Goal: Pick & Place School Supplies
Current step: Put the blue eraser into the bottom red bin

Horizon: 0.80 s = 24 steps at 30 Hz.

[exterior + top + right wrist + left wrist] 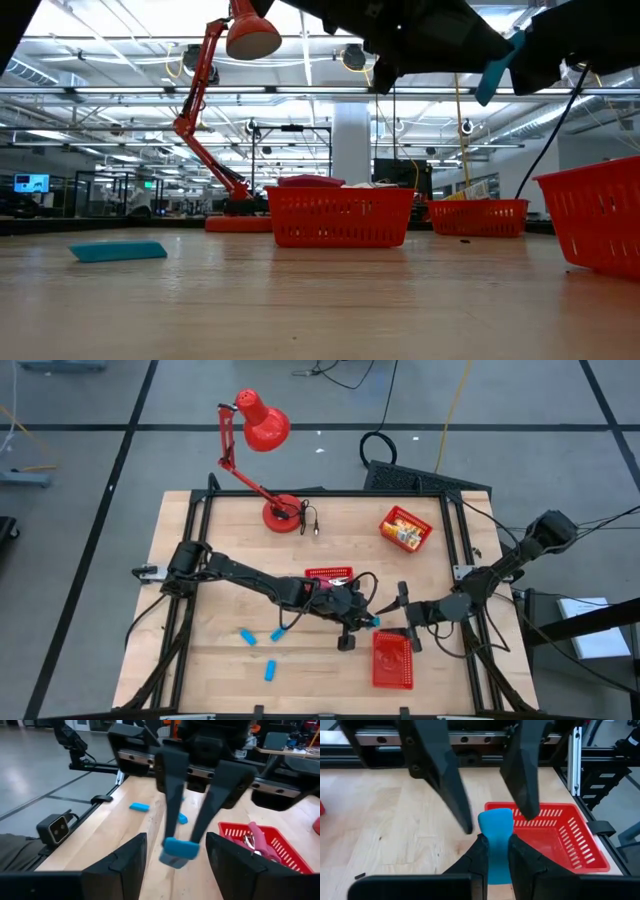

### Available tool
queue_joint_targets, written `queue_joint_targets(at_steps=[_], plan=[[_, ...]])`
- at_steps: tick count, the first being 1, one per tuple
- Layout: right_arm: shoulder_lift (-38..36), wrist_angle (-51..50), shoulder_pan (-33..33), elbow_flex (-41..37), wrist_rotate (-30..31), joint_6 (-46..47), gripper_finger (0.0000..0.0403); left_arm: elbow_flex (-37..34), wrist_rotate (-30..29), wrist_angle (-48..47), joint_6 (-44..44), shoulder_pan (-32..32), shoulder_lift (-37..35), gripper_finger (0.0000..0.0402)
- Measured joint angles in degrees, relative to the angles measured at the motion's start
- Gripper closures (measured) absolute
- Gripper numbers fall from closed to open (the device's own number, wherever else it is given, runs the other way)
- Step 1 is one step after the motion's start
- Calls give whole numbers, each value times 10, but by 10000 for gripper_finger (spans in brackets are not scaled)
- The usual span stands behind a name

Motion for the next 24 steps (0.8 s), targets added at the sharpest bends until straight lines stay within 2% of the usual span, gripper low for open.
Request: queue_joint_targets(at_steps=[8,12,17,24], plan=[[16,8,-29,0,-30,11,215,0,0,1,4,2,0,355],[19,9,-30,0,-28,8,256,0,-1,0,4,2,0,355],[19,5,-30,0,-29,5,343,-1,-1,-5,5,2,0,358],[19,7,-30,0,-29,-6,345,-1,-7,-9,5,2,-1,359]])
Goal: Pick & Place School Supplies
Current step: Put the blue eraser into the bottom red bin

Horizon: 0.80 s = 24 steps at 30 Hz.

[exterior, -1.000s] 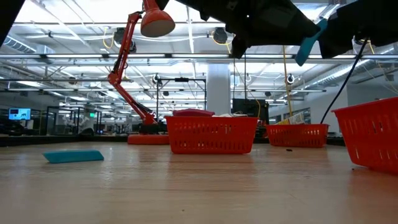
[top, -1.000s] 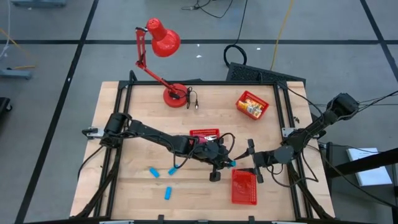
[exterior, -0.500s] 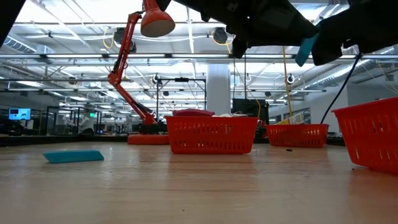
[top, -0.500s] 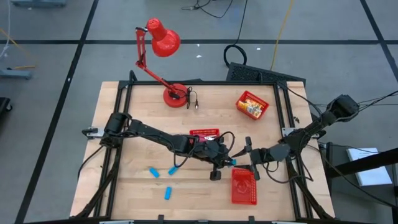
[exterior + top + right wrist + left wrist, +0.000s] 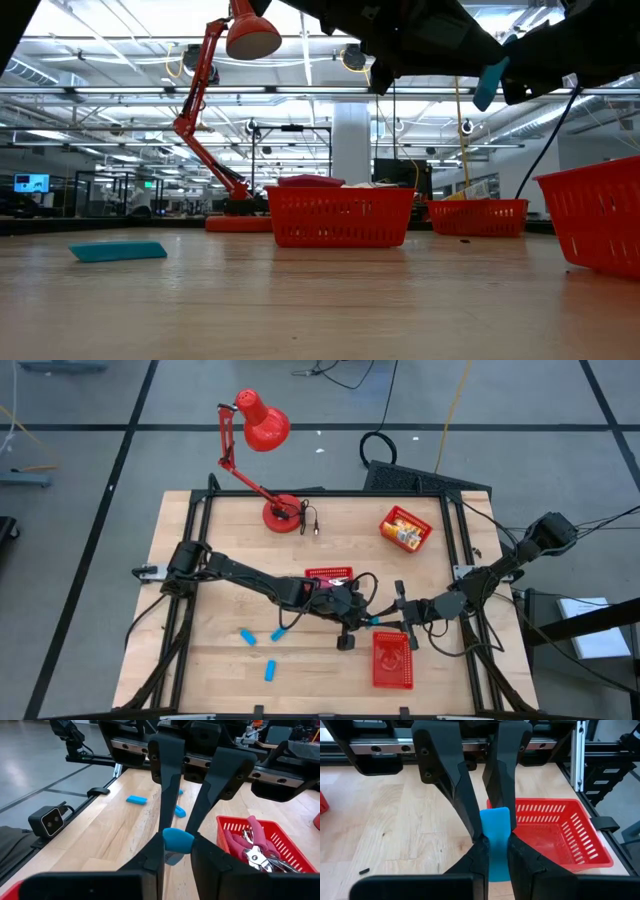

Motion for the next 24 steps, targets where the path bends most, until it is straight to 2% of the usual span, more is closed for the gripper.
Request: queue_joint_targets(at_steps=[7,14,24], plan=[[0,1,14,0,11,-3,345,0,-1,2,3,0,0,359],[0,2,51,0,64,1,345,1,1,6,5,-1,0,305],[-1,-16,106,1,107,34,354,1,25,7,37,-9,0,297]])
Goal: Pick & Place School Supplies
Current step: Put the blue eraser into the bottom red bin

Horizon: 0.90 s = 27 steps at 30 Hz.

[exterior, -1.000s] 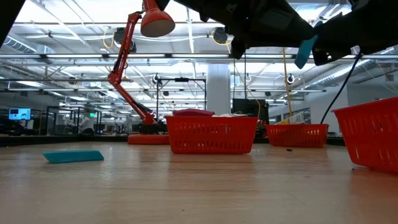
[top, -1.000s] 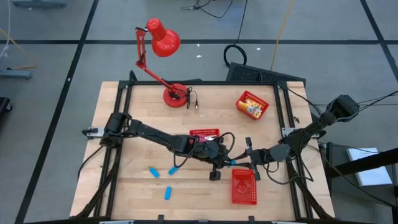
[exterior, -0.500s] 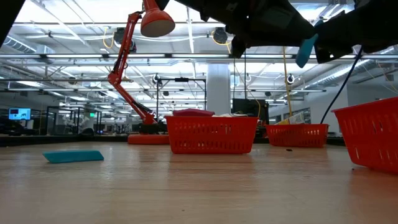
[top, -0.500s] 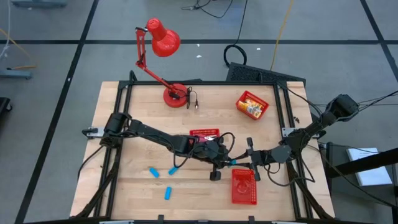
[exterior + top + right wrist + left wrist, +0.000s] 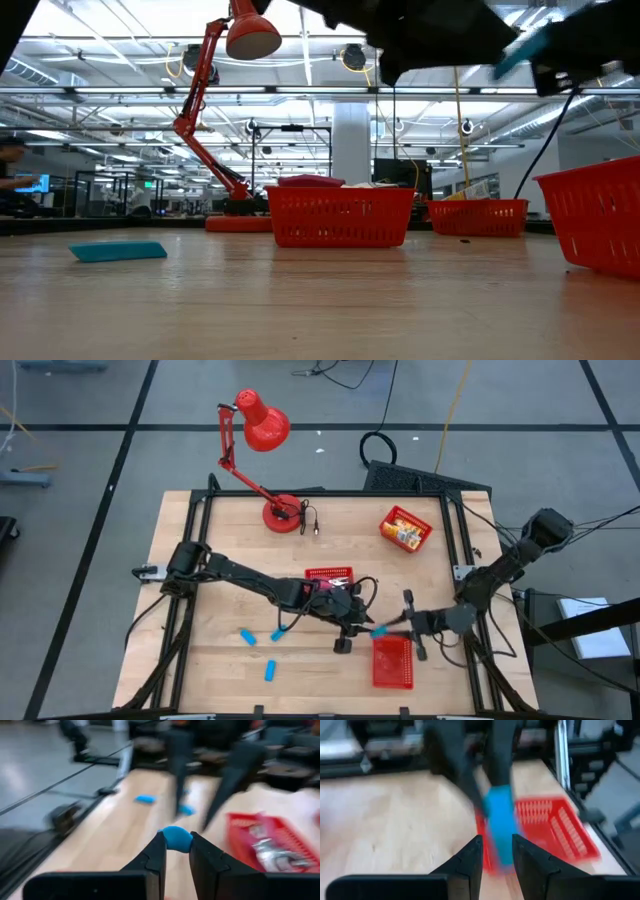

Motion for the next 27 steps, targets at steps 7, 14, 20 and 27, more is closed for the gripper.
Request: queue_joint_targets(at_steps=[7,14,20,27], plan=[[0,-32,63,-1,43,63,357,-1,16,-11,9,-7,-9,296],[0,-103,118,-1,38,194,357,-1,-13,-85,14,-19,-51,295],[4,-190,120,-1,-3,302,355,-1,-97,-191,-4,-39,-90,295],[37,-172,120,-1,-2,286,209,0,-201,-305,-72,-77,-117,295]])
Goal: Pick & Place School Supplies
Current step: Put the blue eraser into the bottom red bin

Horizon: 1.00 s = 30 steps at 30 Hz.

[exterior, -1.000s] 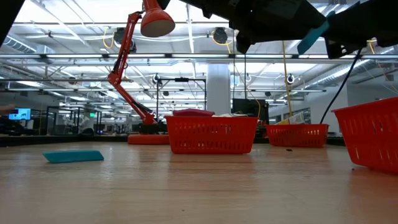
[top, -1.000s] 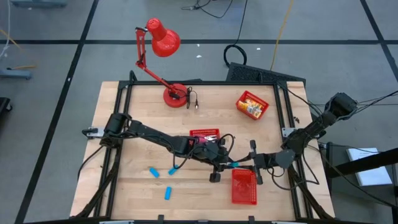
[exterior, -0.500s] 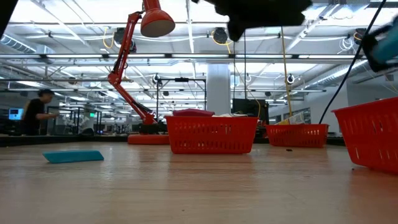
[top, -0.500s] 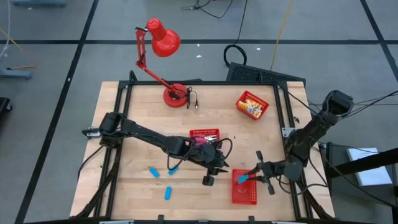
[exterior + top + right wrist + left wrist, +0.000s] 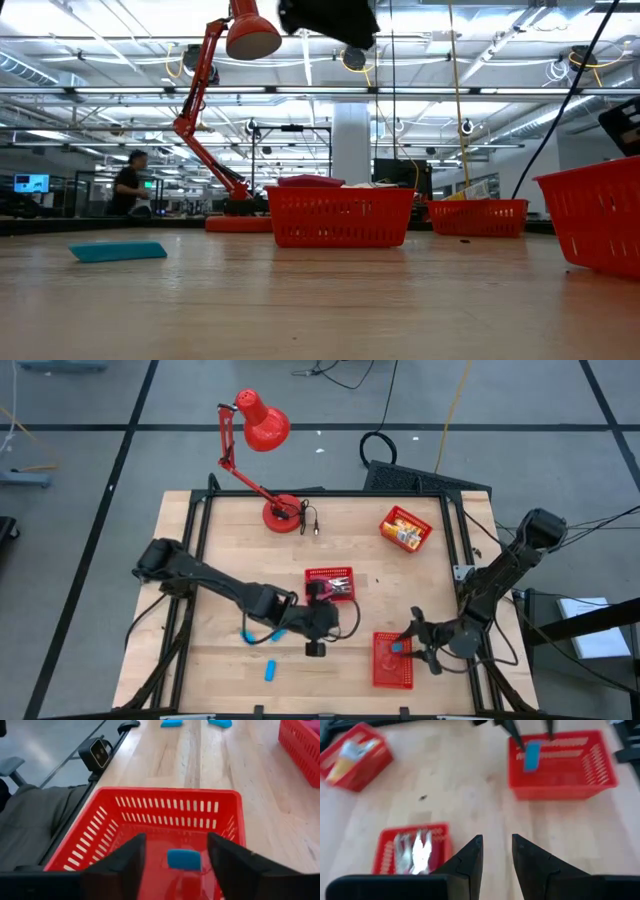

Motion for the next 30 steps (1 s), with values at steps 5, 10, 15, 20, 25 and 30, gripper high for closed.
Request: queue_joint_targets(at_steps=[5,10,15,20,25,30], plan=[[23,55,-7,0,0,-35,144,0,-66,-60,-65,-32,-5,295],[43,167,-12,0,0,-140,144,-16,-98,-139,-184,-56,-5,287],[43,230,-32,4,0,-245,148,-75,-95,-210,-342,-76,-5,260],[40,229,-56,21,1,-303,140,-130,-49,-259,-472,-82,-5,217],[40,201,-60,38,-1,-331,139,-172,-3,-244,-531,-81,-5,176],[40,201,-59,39,-1,-337,144,-214,40,-219,-567,-70,-5,151]])
